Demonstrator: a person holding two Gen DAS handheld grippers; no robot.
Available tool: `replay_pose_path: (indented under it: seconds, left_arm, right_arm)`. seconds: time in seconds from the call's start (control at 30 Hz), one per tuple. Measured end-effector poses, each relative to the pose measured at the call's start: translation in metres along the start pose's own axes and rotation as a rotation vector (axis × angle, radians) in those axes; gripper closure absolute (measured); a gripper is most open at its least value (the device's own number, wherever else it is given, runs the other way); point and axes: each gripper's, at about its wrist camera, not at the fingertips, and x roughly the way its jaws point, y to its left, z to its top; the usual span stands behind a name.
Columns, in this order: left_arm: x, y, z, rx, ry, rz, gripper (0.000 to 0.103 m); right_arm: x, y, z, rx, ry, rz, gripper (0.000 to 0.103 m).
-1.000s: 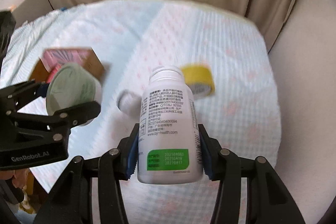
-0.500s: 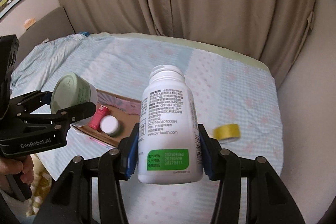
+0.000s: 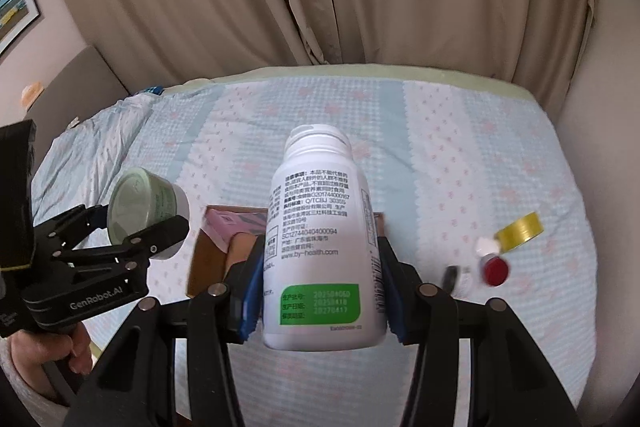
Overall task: Organize rigid objects
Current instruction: 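Carry the green jar and pill bottle into the cardboard box and release both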
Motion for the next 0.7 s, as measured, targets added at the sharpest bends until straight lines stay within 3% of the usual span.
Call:
replay_pose_path:
  seconds: [0.23,0.7]
  left_arm:
    - [0.04,0.04,-0.007,0.03,0.097,0.025,0.033]
    - [0.152,0.043,-0.021,0.054,0.281,0.007,0.033]
  right_arm:
    - [0.038,0.028,0.0,0.059,0.053,-0.011,0.056]
    - [0.151,-0.006,-0.018,0.105,0.238,-0.113,0.056]
